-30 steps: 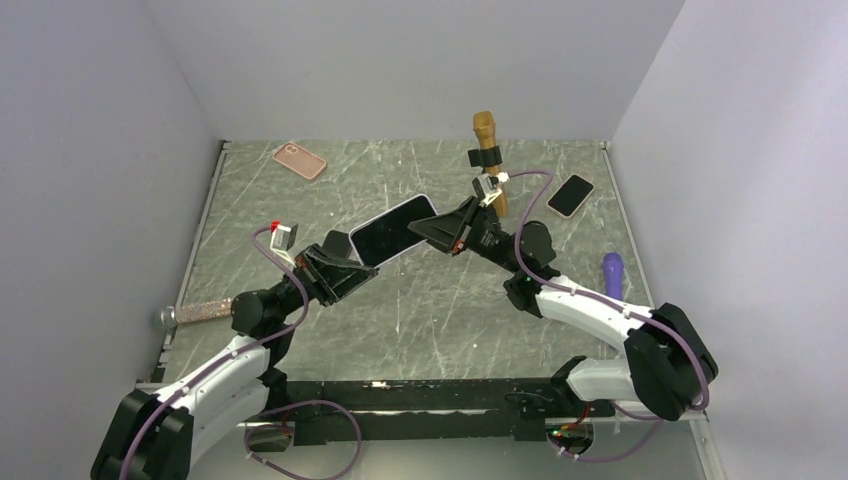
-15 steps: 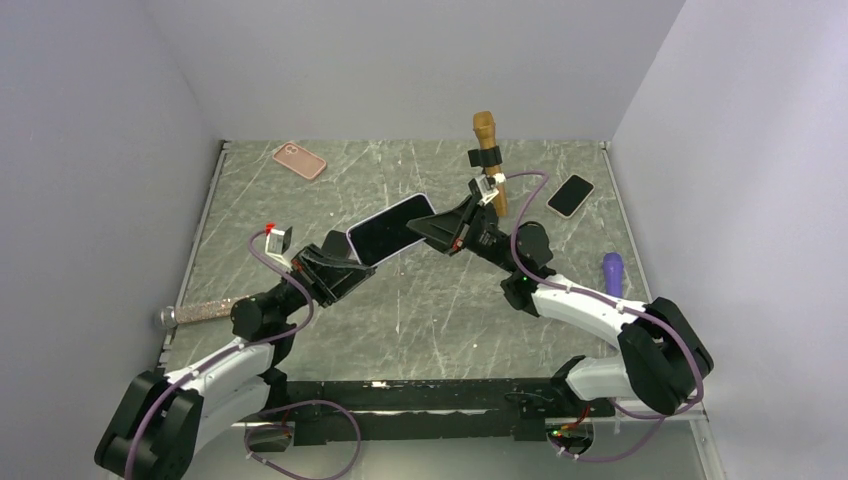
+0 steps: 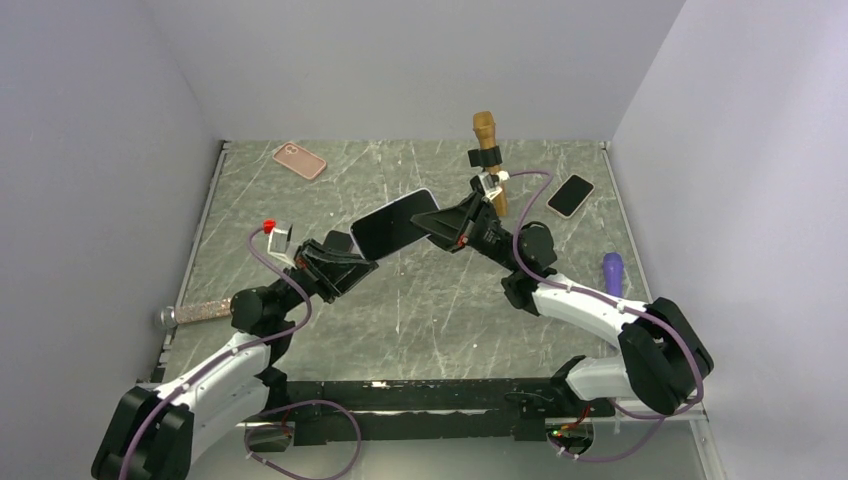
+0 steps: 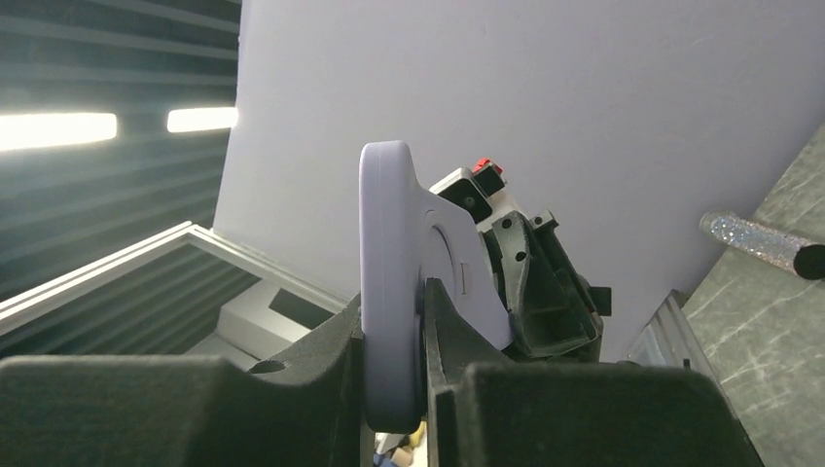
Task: Take the phone out of the phone case
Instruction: Remove the phone case from the phone.
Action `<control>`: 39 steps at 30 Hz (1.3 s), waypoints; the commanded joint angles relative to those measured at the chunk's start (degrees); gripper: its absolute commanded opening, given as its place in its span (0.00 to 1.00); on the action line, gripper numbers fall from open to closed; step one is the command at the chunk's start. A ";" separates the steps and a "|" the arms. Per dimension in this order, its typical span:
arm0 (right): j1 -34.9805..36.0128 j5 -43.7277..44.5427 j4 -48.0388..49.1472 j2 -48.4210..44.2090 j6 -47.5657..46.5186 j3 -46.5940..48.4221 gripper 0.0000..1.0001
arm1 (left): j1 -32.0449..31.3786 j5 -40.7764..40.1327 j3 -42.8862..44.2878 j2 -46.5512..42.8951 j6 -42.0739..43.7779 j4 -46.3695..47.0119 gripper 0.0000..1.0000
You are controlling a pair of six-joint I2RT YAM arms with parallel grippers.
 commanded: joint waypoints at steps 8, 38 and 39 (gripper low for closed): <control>-2.22 -9.60 -8.40 -12.95 -13.87 6.89 0.00 | 2.00 -2.64 6.20 -22.16 13.16 -58.88 0.64; -2.29 -14.54 -43.83 -16.65 -42.51 14.74 0.00 | 0.41 10.68 36.23 -15.33 24.58 -88.31 0.79; -2.25 -14.69 -43.35 -16.59 -42.25 14.63 0.00 | 0.01 10.52 36.12 -15.17 24.54 -88.29 0.78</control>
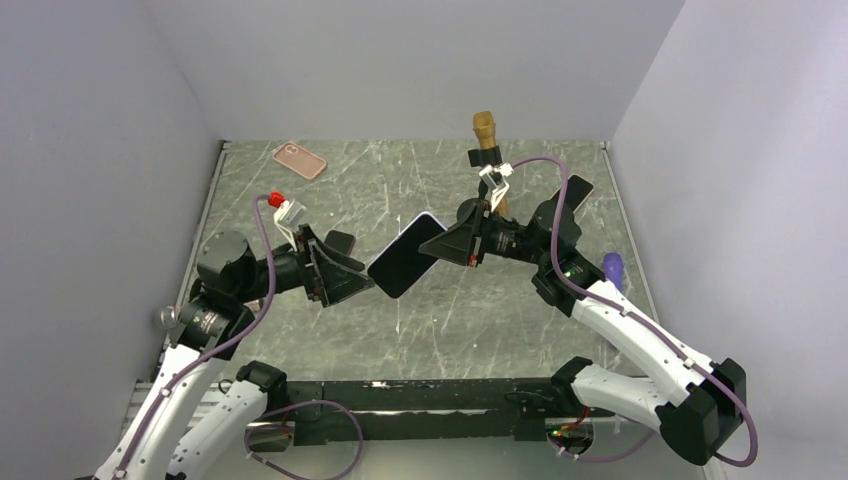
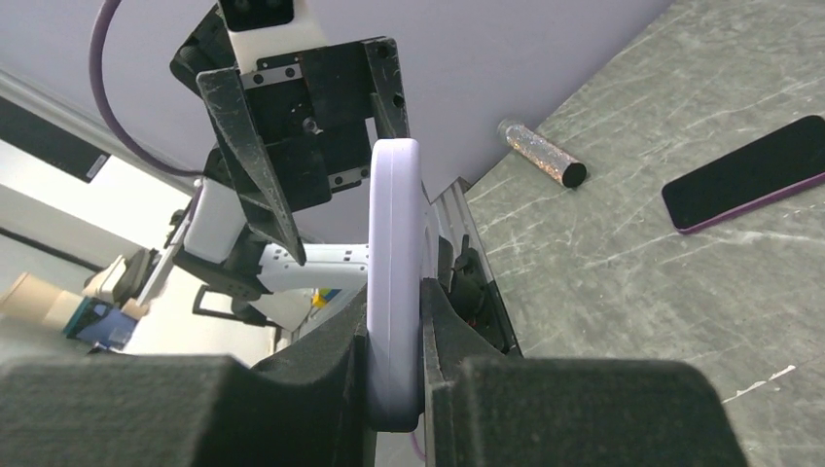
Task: Take the phone out of the phone case
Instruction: Remove the phone case from the phone.
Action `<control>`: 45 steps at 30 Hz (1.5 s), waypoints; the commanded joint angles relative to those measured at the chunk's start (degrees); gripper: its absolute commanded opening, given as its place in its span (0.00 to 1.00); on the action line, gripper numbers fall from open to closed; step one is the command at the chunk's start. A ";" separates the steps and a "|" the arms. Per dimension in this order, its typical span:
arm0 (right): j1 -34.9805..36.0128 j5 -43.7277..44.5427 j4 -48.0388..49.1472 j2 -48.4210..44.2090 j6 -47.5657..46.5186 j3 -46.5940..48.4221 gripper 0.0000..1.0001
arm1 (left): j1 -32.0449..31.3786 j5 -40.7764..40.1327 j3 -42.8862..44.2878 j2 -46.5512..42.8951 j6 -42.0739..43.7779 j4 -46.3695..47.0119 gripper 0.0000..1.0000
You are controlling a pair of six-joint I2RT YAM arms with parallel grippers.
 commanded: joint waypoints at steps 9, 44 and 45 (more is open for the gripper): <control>-0.04 -1.52 8.34 -0.34 1.87 1.95 0.00 | -6.46 1.03 -0.61 1.59 0.06 5.48 0.66; 0.11 0.79 8.27 -2.49 2.54 0.94 0.00 | -8.00 -4.54 -3.39 -1.71 -6.11 7.19 0.60; 0.10 0.64 8.42 -2.39 2.67 0.89 0.00 | -8.04 -4.23 -3.59 -1.61 -6.39 7.69 0.60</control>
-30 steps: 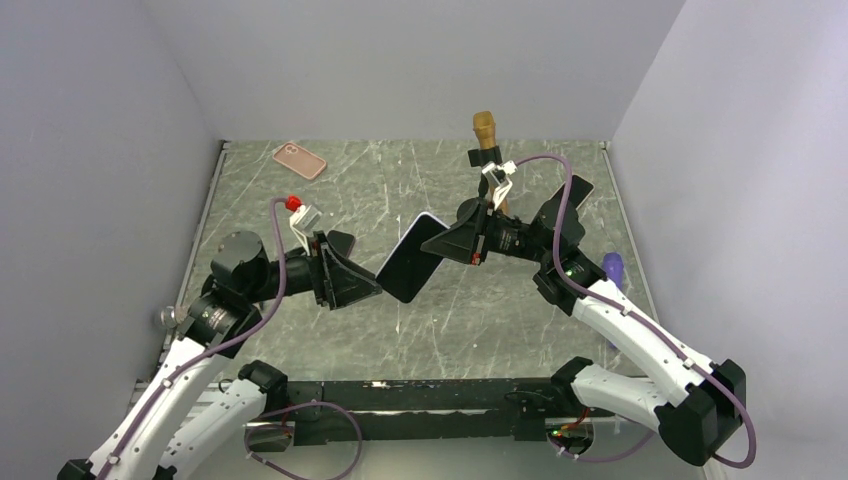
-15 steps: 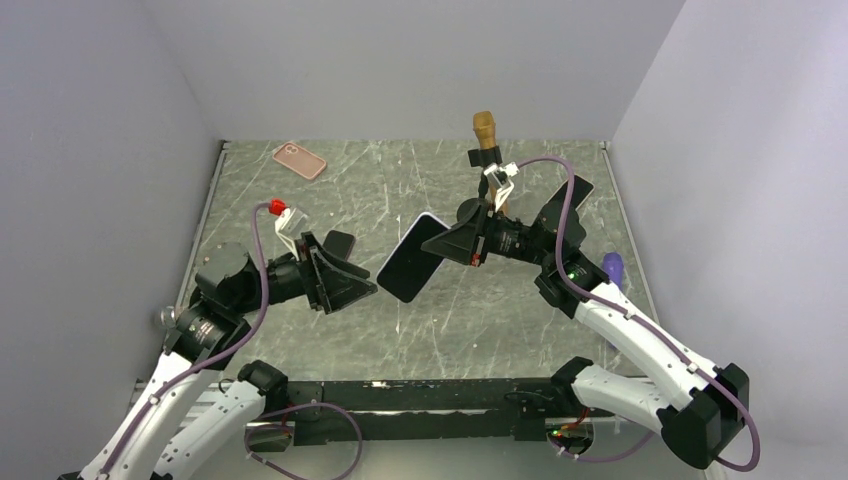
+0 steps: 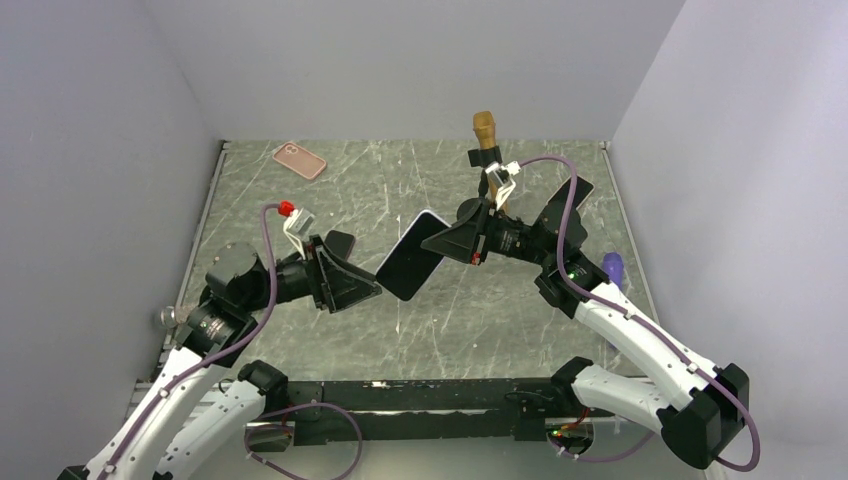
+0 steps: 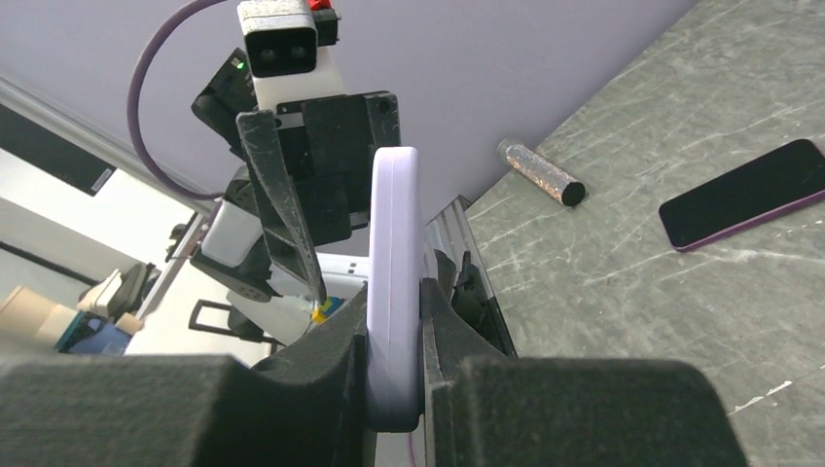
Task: Take the phone out of the phone case
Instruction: Remove the phone case from the phone.
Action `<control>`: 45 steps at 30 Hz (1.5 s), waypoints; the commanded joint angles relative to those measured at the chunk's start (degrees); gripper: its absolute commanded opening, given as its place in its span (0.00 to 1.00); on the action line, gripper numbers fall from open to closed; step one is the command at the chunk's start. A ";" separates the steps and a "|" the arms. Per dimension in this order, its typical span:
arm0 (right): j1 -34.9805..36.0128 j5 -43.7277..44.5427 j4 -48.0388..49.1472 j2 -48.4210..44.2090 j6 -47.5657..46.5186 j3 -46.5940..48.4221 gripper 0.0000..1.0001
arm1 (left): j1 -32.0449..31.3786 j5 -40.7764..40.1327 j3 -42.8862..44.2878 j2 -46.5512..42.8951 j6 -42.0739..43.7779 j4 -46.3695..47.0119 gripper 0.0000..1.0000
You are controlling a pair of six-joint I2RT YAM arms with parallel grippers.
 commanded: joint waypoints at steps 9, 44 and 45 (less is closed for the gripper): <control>0.17 -2.43 10.16 0.28 3.51 0.32 0.00 | -0.42 3.86 -1.51 2.22 -4.39 9.96 0.61; 2.70 -6.93 18.89 4.99 6.39 -1.73 0.72 | -1.77 1.45 -3.21 3.30 -10.33 18.77 0.00; 2.74 -6.26 19.12 4.72 6.51 -2.02 0.76 | -1.77 1.22 -3.16 3.05 -10.69 18.71 0.00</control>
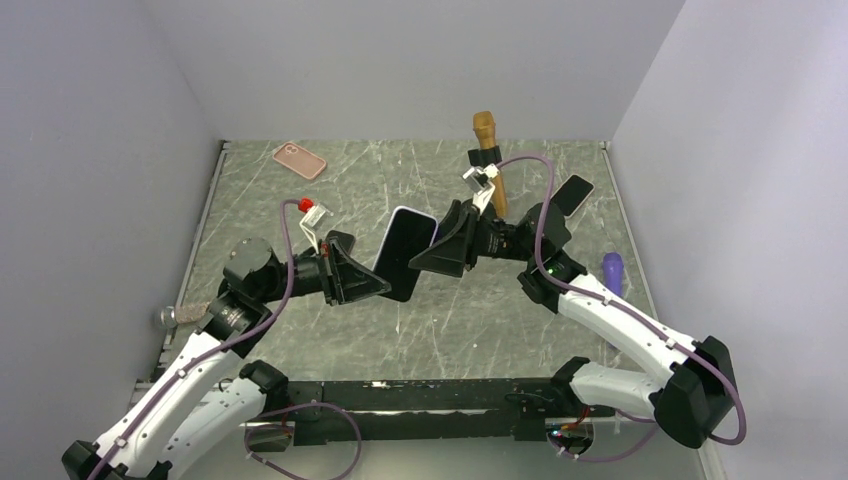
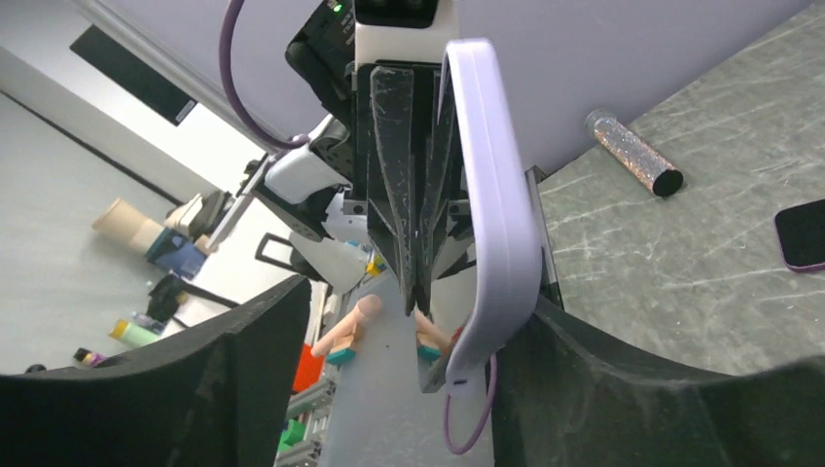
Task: Take the phone out of the phone case
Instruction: Remove the phone case from the phone.
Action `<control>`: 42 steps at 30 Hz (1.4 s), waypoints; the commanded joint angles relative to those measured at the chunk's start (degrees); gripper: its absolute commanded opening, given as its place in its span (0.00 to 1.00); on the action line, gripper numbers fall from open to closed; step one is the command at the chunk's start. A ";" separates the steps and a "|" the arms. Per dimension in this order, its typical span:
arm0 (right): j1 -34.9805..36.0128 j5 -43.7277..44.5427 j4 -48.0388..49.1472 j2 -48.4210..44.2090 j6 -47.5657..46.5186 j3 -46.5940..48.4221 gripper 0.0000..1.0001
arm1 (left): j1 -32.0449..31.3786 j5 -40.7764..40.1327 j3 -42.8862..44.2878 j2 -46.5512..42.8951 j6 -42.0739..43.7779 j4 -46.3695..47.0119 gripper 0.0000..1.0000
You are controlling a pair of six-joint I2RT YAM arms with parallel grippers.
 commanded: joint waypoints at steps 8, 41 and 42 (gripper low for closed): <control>0.17 5.59 5.33 -3.23 0.73 -4.07 0.85 | 0.06 -6.88 0.67 -3.90 -4.59 6.37 0.00; 3.68 8.64 0.10 -5.21 -3.94 -7.95 0.37 | 0.17 -9.24 -0.22 -4.05 -9.79 11.59 0.00; 3.95 8.44 0.94 -4.82 -3.52 -8.00 0.37 | 0.15 -8.85 -0.46 -4.01 -10.17 12.20 0.00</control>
